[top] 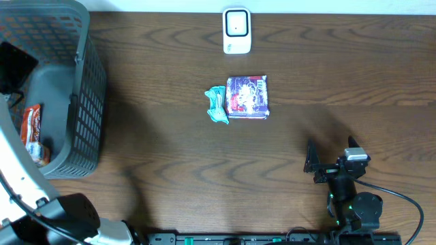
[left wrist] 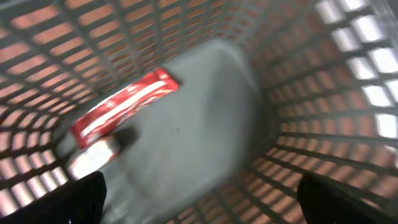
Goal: Scan the item barcode
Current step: 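Return the left gripper to the basket and grasp an orange snack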
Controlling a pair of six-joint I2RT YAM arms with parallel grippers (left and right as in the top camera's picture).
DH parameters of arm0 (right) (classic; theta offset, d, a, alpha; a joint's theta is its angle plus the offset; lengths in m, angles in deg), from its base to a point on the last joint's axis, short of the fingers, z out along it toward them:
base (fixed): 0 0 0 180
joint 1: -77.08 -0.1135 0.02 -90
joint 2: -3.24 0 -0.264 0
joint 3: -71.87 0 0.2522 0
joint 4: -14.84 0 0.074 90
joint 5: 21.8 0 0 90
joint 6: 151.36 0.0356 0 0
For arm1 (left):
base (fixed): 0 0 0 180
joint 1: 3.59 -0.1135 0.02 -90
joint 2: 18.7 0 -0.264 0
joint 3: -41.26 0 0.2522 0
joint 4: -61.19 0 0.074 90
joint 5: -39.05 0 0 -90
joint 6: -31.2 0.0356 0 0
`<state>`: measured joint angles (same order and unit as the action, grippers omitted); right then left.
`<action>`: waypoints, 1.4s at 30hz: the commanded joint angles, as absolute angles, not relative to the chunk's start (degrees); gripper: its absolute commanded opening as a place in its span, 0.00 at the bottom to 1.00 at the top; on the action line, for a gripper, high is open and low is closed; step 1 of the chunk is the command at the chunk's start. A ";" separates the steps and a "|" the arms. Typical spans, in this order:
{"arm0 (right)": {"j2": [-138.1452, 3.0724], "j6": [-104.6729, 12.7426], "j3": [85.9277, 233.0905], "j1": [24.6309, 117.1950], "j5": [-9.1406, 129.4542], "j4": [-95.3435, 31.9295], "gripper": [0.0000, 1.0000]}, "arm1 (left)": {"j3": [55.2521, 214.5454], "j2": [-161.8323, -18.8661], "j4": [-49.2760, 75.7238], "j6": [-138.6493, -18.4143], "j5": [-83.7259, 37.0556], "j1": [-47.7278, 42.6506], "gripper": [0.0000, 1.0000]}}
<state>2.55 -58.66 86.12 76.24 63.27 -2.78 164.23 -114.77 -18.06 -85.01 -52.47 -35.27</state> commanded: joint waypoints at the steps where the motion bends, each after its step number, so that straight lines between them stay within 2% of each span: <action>1: 2.85 -59.30 85.93 77.00 63.60 -2.93 0.99 | 163.99 -116.44 -20.47 -91.26 -62.94 -35.77 0.98; 13: 2.85 -59.30 85.95 77.00 63.58 -2.91 0.99 | 159.77 -121.48 -21.28 -92.16 -66.15 -35.62 0.98; 20: 2.85 -59.30 85.93 77.00 63.60 -2.93 0.99 | 155.97 -126.31 -18.68 -94.30 -75.94 -36.34 0.98; 33: 2.85 -59.30 85.93 77.00 63.60 -2.93 0.99 | 155.53 -138.88 -24.77 -94.10 -75.88 -38.02 0.99; 38: 2.85 -59.30 85.95 77.00 63.58 -2.93 0.99 | 153.98 -141.83 -26.50 -96.01 -75.60 -38.02 0.85; 42: 2.85 -59.30 85.93 77.00 63.60 -2.93 0.99 | 152.23 -142.71 -26.52 -95.96 -75.16 -38.02 0.79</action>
<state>2.55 -58.66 86.12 76.24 63.27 -2.80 153.28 -141.79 -26.15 -95.07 -74.44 -37.98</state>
